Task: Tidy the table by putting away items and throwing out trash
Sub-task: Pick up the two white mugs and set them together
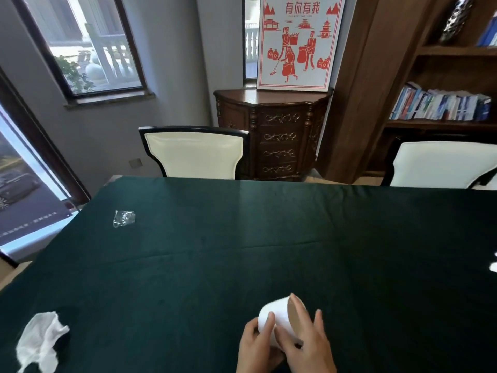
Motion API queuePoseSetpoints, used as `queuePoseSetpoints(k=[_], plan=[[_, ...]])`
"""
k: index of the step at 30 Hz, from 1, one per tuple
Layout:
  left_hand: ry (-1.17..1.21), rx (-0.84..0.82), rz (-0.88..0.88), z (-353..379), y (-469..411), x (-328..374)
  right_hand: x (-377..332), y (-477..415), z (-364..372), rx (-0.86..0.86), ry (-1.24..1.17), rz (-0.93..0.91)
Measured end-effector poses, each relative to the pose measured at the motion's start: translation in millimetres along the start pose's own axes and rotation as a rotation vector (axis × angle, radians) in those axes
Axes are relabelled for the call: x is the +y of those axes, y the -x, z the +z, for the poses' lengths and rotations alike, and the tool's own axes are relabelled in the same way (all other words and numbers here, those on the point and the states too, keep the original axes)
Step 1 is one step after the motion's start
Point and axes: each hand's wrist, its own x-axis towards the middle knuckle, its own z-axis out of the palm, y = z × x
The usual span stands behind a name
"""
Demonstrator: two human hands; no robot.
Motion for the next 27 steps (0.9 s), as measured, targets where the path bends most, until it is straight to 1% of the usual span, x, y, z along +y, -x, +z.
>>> queuePoseSetpoints(k=[1,2,3,6,9,10,14,19,21,27], plan=[[0.037,-0.022,-0.021,4,8,1,10,8,-9,-0.010,-0.083,-0.030],[0.064,-0.049,-0.027,6,13,0,11,11,-20,0.033,-0.134,-0.086],[0.070,-0.074,-0.031,9,18,-2,15,18,-32,0.023,-0.169,-0.106],[0.027,-0.169,-0.074,16,34,-8,26,37,-64,-0.059,-0.272,-0.101],[0.040,-0.227,-0.114,20,54,-19,44,53,-91,-0.103,-0.278,-0.150],[0.043,-0.242,-0.119,21,61,-23,49,58,-96,-0.092,-0.256,-0.192],[-0.055,-0.334,-0.075,27,94,-42,63,78,-108,-0.037,-0.226,-0.246],[-0.180,-0.261,-0.018,25,118,-70,79,110,-103,0.075,-0.242,-0.245],[-0.188,-0.222,0.009,21,126,-82,88,122,-94,0.117,-0.218,-0.229],[-0.164,-0.172,0.004,3,142,-117,112,137,-52,0.181,-0.160,-0.078]])
